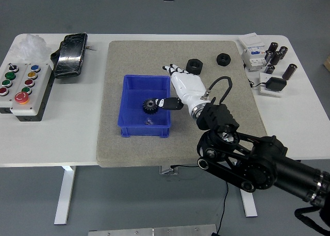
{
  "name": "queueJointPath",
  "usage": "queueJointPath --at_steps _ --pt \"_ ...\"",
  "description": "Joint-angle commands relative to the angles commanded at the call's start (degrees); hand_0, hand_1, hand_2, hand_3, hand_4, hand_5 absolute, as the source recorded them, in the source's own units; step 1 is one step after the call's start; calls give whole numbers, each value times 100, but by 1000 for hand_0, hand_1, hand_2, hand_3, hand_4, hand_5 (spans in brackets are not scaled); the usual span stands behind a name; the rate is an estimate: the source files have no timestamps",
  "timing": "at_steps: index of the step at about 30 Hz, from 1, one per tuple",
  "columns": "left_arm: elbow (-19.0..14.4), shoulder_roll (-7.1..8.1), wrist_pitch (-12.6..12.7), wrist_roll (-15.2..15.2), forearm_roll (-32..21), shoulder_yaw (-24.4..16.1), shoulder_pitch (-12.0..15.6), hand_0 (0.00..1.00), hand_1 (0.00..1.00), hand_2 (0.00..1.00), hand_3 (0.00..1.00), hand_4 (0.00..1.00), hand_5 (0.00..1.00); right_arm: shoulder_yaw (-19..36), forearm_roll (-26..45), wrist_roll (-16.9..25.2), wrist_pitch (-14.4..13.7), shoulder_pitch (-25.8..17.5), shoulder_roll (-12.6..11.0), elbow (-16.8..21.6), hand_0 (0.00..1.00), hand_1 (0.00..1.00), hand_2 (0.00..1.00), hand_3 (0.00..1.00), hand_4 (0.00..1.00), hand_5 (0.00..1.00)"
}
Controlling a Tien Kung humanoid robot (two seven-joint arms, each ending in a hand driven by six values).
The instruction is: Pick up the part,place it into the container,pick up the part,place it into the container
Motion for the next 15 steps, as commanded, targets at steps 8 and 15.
queueJointPath --at_steps 8,15 --pt "0 -16 2 8 73 -60 2 613 514 567 644 592 528 682 -216 0 422 -544 -478 128 420 683 789 818 836 402" --pt "0 -9 -8 -15 45 -5 -38 613 514 567 644 590 527 287 94 0 410 -494 -340 -234 401 675 779 810 828 390"
